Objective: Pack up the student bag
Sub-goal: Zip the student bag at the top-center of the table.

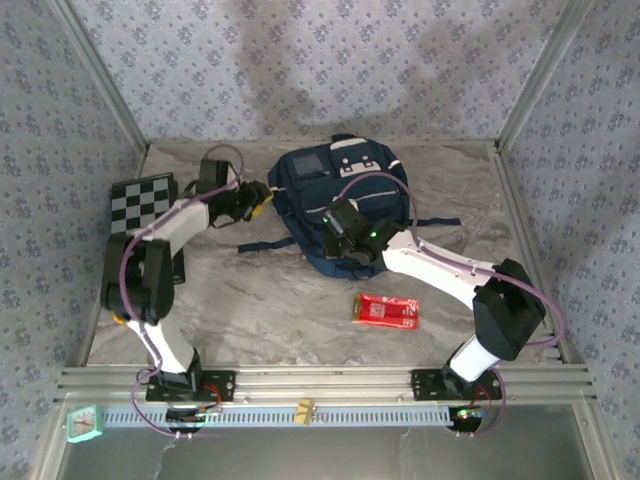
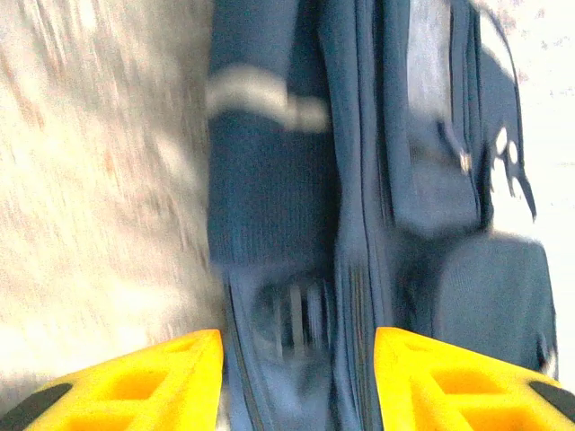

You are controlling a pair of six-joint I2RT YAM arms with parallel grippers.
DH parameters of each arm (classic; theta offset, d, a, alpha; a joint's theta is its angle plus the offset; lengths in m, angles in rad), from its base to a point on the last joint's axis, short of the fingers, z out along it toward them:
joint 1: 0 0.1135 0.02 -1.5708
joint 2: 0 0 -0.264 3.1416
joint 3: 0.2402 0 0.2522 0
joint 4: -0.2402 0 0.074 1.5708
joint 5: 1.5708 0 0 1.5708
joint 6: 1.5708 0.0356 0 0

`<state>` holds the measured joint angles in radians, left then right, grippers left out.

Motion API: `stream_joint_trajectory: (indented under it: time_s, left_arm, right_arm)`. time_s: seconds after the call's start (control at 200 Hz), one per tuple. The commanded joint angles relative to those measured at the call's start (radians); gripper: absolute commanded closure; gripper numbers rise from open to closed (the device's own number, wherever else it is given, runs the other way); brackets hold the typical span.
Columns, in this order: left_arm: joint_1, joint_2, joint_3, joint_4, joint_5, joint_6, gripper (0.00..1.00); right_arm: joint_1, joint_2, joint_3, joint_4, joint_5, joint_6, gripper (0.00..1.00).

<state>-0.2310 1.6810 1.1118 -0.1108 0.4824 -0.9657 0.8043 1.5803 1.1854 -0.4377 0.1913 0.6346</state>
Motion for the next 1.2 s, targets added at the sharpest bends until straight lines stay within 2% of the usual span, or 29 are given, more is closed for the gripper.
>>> stream_joint_trajectory:
  time_s: [0.0,0.17,0.305,0.765,0.845,0.965,1.084,1.194]
  left_arm:
    - [-0.105,-0.125,-0.118,0.161,-0.051,-0.207,0.49]
    - [-0.251,-0.176,-0.185,0.229,-0.157,-0.347,0.46]
    - [-0.311,-0.152,-0.2,0.268,-0.184,-0.435,0.51]
    - [-0.446,-0.099,-0.221,0.318,-0.362,-0.604,0.6]
    - [-0.465,-0.077,-0.221,0.338,-0.363,-0.65,0.65]
    - [-0.49,-0.066,-0.249,0.394,-0.422,-0.706,0.75]
    - [-0.482,-0.085,-0.24,0.354,-0.477,-0.674,0.83]
    - [-0.453,-0.089,-0.225,0.314,-0.474,-0.637,0.96]
  right_arm:
    - [0.008,0.0,0.019,0.005,0.046,0.045,1.0]
    - [0.015,0.005,0.016,0.01,0.042,0.047,1.0]
    - [0.019,-0.002,0.016,0.021,0.048,0.054,1.0]
    - [0.024,0.003,-0.024,0.065,0.055,0.05,1.0]
    - [0.026,0.007,-0.026,0.077,0.043,0.05,1.0]
    - [0.031,0.007,-0.024,0.081,0.051,0.053,1.0]
    - [0.037,0.005,-0.021,0.057,0.072,0.044,1.0]
    - [0.044,-0.003,-0.012,0.0,0.11,0.039,1.0]
